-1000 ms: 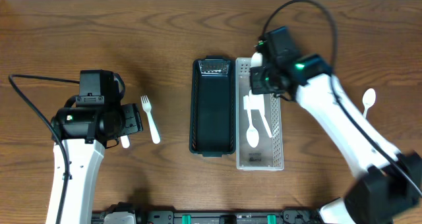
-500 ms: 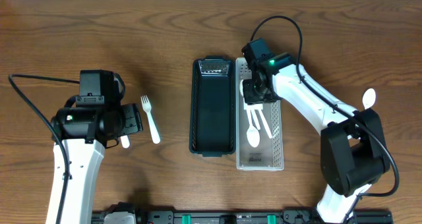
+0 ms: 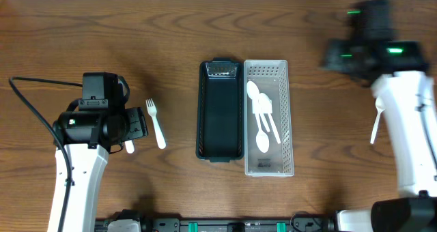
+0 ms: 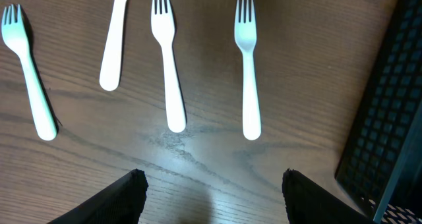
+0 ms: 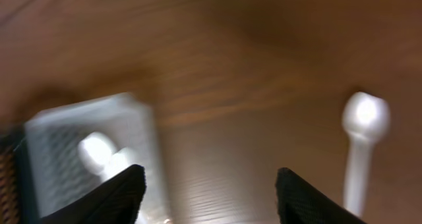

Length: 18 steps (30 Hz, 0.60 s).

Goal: Pack container
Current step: 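Place the spoon into the white basket and withdraw, then grasp the last white spoon with the right gripper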

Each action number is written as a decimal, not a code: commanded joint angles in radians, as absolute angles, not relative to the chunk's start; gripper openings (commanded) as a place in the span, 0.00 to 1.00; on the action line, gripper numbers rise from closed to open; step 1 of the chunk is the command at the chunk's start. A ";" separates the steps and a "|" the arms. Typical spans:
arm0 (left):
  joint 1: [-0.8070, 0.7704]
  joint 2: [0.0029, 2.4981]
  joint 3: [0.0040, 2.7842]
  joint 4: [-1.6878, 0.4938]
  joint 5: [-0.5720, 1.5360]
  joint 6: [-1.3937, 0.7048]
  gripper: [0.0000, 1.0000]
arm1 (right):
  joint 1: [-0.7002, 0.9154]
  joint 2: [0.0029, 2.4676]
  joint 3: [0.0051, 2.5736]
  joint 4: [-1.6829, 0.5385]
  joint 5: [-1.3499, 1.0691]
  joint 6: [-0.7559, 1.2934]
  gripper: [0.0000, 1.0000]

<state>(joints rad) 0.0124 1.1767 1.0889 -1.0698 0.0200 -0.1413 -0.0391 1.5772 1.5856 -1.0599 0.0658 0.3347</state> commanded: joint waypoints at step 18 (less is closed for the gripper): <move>0.017 1.182 1.105 -1.068 0.019 -0.143 0.69 | -0.467 1.893 1.312 -0.825 0.052 0.117 0.88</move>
